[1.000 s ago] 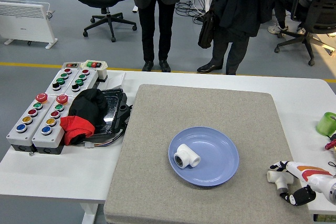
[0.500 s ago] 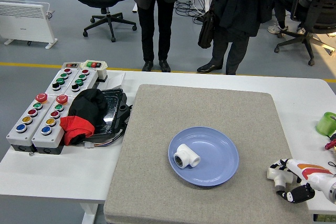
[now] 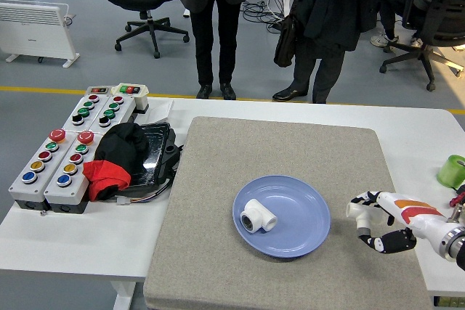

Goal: Pick pipe place plate twice

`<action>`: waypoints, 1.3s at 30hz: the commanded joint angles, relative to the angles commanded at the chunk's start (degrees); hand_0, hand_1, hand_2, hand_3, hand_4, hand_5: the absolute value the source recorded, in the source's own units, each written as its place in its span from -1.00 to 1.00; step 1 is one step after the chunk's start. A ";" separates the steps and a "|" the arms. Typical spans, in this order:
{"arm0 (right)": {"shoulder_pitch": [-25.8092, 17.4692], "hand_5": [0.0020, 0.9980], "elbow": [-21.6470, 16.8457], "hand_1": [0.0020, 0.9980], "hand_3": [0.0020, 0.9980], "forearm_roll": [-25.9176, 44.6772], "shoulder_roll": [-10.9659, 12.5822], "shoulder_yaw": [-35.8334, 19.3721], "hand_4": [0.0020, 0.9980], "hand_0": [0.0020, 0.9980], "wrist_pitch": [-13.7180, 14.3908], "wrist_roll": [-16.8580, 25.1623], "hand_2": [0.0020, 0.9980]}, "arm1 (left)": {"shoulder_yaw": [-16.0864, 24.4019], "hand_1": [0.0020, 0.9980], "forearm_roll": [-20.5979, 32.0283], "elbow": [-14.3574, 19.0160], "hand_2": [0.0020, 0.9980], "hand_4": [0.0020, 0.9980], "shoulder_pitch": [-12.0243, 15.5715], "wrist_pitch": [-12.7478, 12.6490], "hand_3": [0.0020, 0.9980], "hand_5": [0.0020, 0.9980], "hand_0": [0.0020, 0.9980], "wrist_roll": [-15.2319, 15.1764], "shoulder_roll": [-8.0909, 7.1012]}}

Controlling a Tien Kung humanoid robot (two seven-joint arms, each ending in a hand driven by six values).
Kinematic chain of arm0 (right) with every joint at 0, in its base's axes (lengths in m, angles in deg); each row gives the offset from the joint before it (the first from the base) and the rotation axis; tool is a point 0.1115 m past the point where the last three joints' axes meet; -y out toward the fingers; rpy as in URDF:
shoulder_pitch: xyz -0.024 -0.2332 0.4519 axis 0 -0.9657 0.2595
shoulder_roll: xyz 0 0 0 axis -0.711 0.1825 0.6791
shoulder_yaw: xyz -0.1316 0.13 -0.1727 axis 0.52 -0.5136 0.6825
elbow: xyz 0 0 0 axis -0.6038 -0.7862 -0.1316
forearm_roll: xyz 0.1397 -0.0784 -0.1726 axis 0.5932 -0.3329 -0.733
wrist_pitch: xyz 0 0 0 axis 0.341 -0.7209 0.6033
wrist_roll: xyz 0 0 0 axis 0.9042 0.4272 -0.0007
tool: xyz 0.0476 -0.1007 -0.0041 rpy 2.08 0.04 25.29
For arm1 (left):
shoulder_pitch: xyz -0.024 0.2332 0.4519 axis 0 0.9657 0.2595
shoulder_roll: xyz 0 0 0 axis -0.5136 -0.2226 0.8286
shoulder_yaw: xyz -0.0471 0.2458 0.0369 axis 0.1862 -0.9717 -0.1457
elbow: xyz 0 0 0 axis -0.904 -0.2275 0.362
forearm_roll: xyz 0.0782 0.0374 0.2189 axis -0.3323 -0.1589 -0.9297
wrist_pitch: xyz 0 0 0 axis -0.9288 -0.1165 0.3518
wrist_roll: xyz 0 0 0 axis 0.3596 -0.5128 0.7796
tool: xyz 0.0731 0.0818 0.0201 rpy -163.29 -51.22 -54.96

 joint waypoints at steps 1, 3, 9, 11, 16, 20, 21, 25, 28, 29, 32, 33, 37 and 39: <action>0.27 -0.48 0.03 0.12 0.54 0.07 -0.14 0.14 0.26 -0.08 0.05 0.03 0.28 | -0.01 0.49 0.00 0.00 0.40 -0.21 0.01 0.00 0.29 1.00 0.44 0.00 0.00; 2.56 -0.48 0.90 0.12 0.54 0.75 -1.49 1.98 0.26 -0.08 0.80 0.64 0.28 | -0.01 0.49 0.04 0.00 0.40 -0.21 0.15 -0.01 0.29 1.00 0.44 0.02 0.06; 8.16 -0.49 4.87 0.13 0.54 2.10 -4.62 7.45 0.25 -0.08 2.53 2.30 0.27 | -0.22 0.49 0.21 0.00 0.40 -0.21 0.31 0.06 0.29 1.00 0.44 0.01 0.08; 10.05 -0.51 6.77 0.15 0.53 2.46 -5.57 9.69 0.21 -0.02 3.04 2.98 0.28 | -0.22 0.49 0.12 0.00 0.40 -0.21 0.35 0.11 0.29 1.00 0.44 0.03 0.10; 14.05 -0.51 10.99 0.15 0.53 3.15 -7.42 14.74 0.21 -0.02 4.40 4.89 0.28 | -0.22 0.49 0.17 0.00 0.40 -0.21 0.32 0.12 0.29 1.00 0.44 0.06 0.08; 16.49 -0.52 14.32 0.25 0.52 3.28 -8.46 17.87 0.19 0.16 5.43 6.27 0.32 | -0.24 0.50 0.37 0.00 0.40 -0.21 0.22 0.07 0.29 1.00 0.44 0.06 0.04; 16.95 -0.52 15.08 0.25 0.52 3.23 -8.64 18.47 0.19 0.16 5.67 6.59 0.32 | -0.30 0.50 0.47 0.00 0.40 -0.21 0.20 0.07 0.29 1.00 0.44 0.06 0.02; 18.45 -0.53 18.04 0.31 0.53 3.29 -9.47 20.26 0.19 0.27 6.89 7.65 0.40 | -0.28 0.50 0.55 0.00 0.41 -0.21 0.14 0.05 0.29 1.00 0.44 0.09 -0.03; 19.12 -0.53 19.61 0.31 0.53 2.89 -10.02 20.92 0.19 0.27 7.06 7.86 0.40 | -0.27 0.50 0.59 0.00 0.41 -0.21 0.12 0.04 0.29 1.00 0.44 0.10 -0.03; 19.39 -0.53 20.30 0.31 0.53 2.67 -10.22 21.25 0.19 0.27 7.14 7.96 0.40 | -0.29 0.50 0.57 0.00 0.41 -0.21 0.08 0.07 0.29 1.00 0.44 0.11 -0.03; 19.77 -0.55 21.46 0.47 0.63 2.33 -10.43 21.86 0.20 0.49 7.13 8.11 0.60 | -0.32 0.49 0.64 0.00 0.40 -0.21 0.04 0.06 0.29 1.00 0.44 0.12 -0.05; 19.89 -0.55 21.94 0.47 0.63 2.00 -10.48 22.11 0.20 0.49 7.14 8.13 0.60 | -0.28 0.49 0.61 0.00 0.40 -0.21 0.02 0.05 0.29 1.00 0.44 0.13 -0.05; 19.99 -0.56 23.12 0.62 0.75 0.76 -10.52 22.48 0.21 0.67 6.53 7.67 0.85 | -0.34 0.49 0.68 0.00 0.40 -0.21 -0.01 0.06 0.29 1.00 0.45 0.12 -0.07; 19.92 -0.56 23.46 0.62 0.75 0.23 -10.51 22.58 0.21 0.67 6.32 7.71 0.85 | -0.38 0.49 0.77 0.00 0.40 -0.21 -0.01 0.04 0.29 1.00 0.45 0.10 -0.07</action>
